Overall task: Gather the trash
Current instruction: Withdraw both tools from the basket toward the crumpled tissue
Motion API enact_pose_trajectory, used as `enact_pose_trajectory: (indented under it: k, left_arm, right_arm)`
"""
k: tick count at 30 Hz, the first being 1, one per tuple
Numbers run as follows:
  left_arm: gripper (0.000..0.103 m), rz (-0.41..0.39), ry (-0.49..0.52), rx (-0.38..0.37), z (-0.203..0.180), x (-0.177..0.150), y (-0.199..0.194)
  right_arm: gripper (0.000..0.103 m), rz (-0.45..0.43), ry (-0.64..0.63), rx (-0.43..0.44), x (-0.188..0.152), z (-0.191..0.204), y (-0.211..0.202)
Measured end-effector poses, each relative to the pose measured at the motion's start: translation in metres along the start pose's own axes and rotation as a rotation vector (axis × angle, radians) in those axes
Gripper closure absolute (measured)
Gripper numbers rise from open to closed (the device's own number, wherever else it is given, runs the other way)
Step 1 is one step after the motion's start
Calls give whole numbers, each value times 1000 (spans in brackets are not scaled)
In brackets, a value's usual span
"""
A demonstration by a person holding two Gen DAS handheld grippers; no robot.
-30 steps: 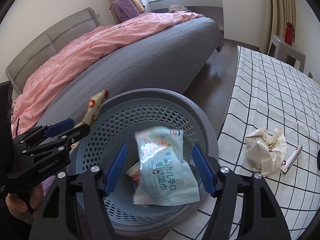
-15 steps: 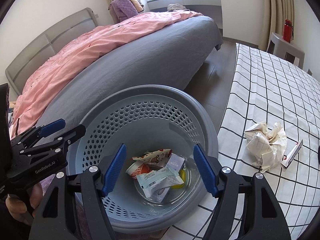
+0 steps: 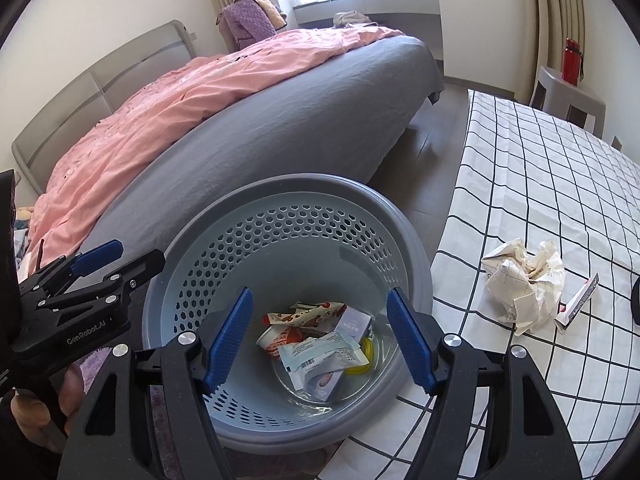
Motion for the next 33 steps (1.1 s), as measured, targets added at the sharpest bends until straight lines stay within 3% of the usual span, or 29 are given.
enact_pose_trajectory:
  k: [9, 16, 33]
  left_arm:
    - [31, 9, 8, -7, -11, -6, -13]
    - [31, 11, 36, -24, -33, -11, -27]
    - [31, 42, 116, -168, -151, -17, -40]
  right_arm:
    - [33, 0, 9, 1, -11, -1, -18]
    - [33, -2, 51, -25, -27, -26, -40]
    - [33, -31, 208, -223, -79, -158, -120]
Point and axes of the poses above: each gripper's, at about its wrist camera, not at the fingertips, and y roughly the way its jaws point, z to its left, x to its top, the point moved 9 cm from there along y, roughly the way its jaws point, and after that the axes turned 4 degrees about -z, right-handed, at the moved point
